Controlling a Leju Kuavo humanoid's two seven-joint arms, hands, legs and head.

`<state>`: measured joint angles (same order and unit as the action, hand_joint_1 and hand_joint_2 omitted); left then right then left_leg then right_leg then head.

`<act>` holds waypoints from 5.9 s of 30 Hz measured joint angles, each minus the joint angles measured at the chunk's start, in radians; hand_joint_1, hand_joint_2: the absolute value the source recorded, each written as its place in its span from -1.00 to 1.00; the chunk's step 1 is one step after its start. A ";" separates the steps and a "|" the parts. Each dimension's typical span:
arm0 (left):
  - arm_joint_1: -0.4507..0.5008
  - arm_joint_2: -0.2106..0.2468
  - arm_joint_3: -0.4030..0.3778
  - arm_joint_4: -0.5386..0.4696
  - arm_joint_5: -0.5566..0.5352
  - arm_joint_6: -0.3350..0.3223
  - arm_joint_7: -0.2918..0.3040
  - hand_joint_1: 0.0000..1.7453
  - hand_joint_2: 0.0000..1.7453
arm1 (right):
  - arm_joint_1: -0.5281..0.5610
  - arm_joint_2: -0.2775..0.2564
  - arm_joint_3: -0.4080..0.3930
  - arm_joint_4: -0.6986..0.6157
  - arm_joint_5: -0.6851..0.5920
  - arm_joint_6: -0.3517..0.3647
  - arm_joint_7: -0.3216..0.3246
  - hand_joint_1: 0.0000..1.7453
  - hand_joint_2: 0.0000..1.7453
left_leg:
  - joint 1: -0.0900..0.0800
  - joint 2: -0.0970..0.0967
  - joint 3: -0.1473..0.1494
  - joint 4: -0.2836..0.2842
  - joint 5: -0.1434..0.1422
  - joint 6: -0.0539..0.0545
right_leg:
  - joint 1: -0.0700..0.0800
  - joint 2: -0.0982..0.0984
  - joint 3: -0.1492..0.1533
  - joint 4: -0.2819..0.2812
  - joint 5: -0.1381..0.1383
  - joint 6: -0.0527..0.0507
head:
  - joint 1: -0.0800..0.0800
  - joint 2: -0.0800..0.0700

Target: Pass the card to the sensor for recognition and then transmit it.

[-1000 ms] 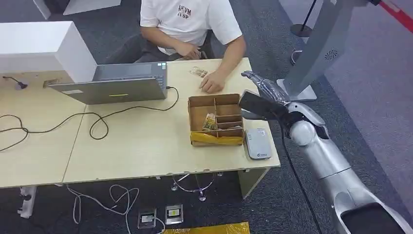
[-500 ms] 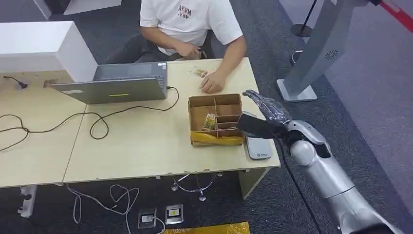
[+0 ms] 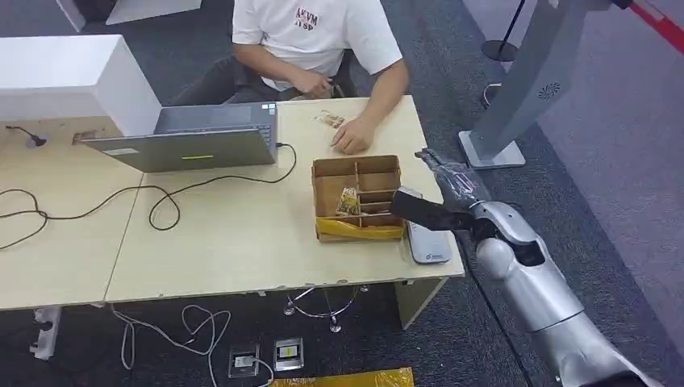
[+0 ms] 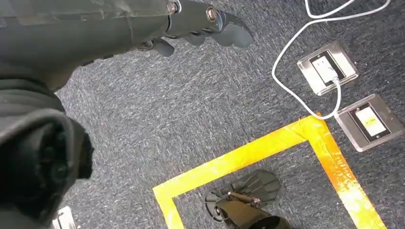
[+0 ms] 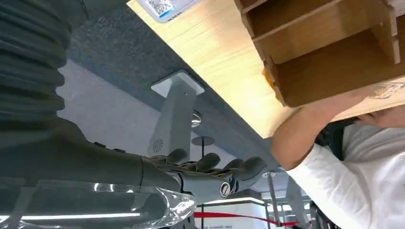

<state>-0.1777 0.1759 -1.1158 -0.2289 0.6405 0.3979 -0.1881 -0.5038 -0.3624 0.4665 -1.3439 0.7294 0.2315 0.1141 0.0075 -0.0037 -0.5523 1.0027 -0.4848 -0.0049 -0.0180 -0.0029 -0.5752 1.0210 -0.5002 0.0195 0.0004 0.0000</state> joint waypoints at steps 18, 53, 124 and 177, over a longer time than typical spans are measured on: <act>-0.001 -0.002 0.000 0.000 0.008 -0.002 0.016 -1.00 -1.00 | 0.005 0.059 0.030 0.083 -0.007 0.035 0.010 -1.00 1.00 | 0.000 0.000 0.000 0.000 0.000 0.000 | 0.000 0.000 0.000 0.000 0.000 0.000 | 0.000 0.000; -0.045 0.056 -0.003 0.000 -0.039 -0.104 0.031 -1.00 -1.00 | -0.039 0.166 0.077 0.232 -0.009 -0.117 -0.048 -1.00 1.00 | 0.001 -0.001 -0.001 0.000 0.000 0.000 | 0.001 0.000 0.000 0.000 0.000 -0.001 | 0.000 0.000; -0.007 -0.009 -0.002 0.001 -0.024 0.022 -0.019 -1.00 -1.00 | -0.269 0.157 0.068 0.296 -0.034 -0.119 -0.124 1.00 1.00 | 0.001 0.000 -0.001 0.000 0.001 -0.001 | 0.001 0.001 -0.001 0.000 0.001 -0.002 | 0.000 0.000; -0.024 0.014 -0.026 -0.006 -0.069 -0.010 -0.008 -1.00 -1.00 | -0.850 0.391 0.132 0.959 0.117 -0.116 -0.288 -1.00 1.00 | 0.002 -0.001 -0.003 0.000 0.002 -0.003 | 0.002 0.000 -0.003 0.000 0.001 -0.002 | 0.000 0.000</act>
<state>-0.2019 0.1896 -1.1418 -0.2354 0.5715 0.3880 -0.1965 -1.3542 0.0290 0.5989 -0.3853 0.8461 0.1156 -0.1740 0.0099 -0.0049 -0.5554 1.0032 -0.4831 -0.0075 -0.0156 -0.0030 -0.5782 1.0212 -0.4990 0.0172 0.0008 0.0000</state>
